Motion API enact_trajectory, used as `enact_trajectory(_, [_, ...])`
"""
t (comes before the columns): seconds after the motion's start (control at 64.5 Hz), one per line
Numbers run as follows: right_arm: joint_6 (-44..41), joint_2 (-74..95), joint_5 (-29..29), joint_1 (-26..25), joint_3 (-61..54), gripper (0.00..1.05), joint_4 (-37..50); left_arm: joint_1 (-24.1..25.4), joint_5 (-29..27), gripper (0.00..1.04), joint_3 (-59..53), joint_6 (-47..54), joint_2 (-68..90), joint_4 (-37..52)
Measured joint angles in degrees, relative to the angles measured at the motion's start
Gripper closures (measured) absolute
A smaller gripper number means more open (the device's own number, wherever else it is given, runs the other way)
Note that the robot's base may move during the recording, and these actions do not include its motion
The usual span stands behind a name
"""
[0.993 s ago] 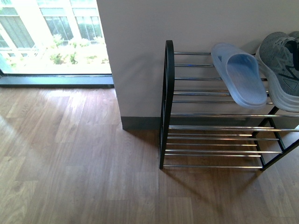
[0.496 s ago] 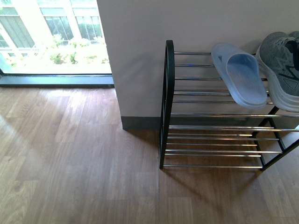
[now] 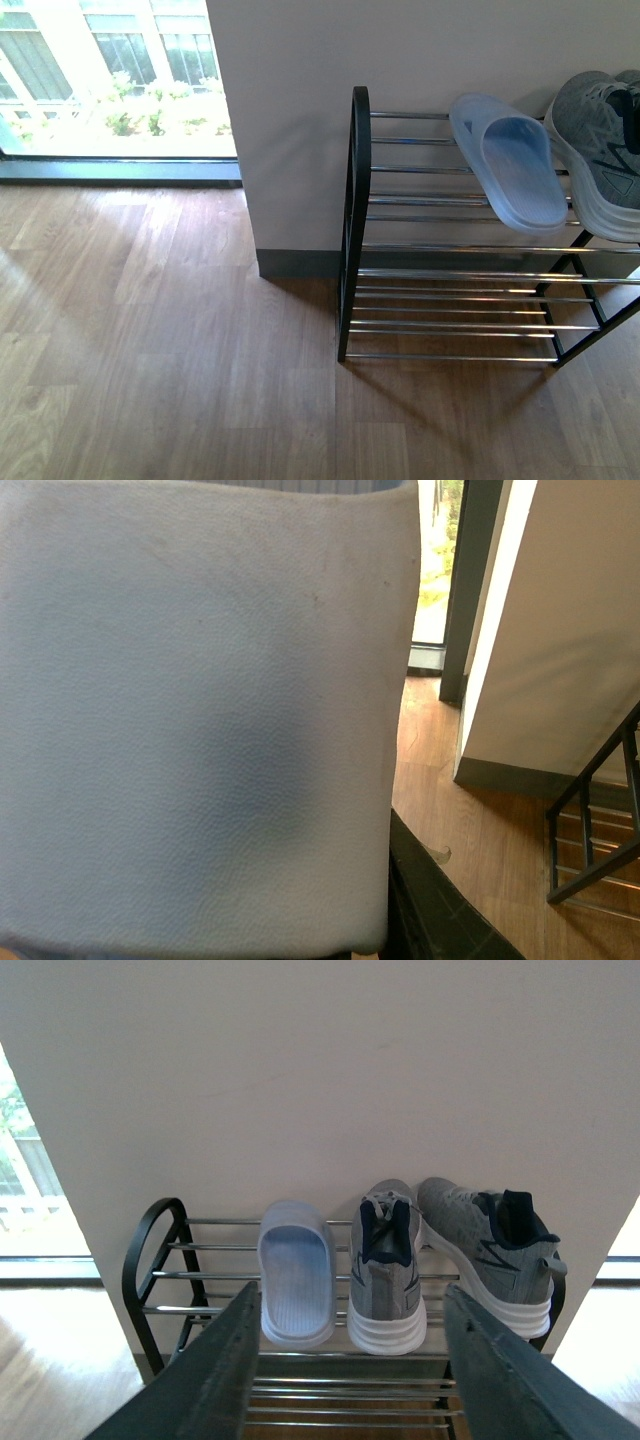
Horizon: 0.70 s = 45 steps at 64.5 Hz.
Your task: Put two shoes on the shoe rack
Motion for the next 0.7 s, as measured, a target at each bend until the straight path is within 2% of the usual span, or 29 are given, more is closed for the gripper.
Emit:
enact_trajectory(0.217, [0.0, 0.0, 0.0, 0.0, 0.0, 0.08, 0.0, 0.0, 0.1, 1.03, 0.0, 0.0, -0.1, 0.0])
enact_trajectory(0.698, [0.0, -0.1, 0.4, 0.0, 0.0, 0.09, -0.1, -0.2, 0.3, 1.03, 0.0, 0.0, 0.1, 0.0])
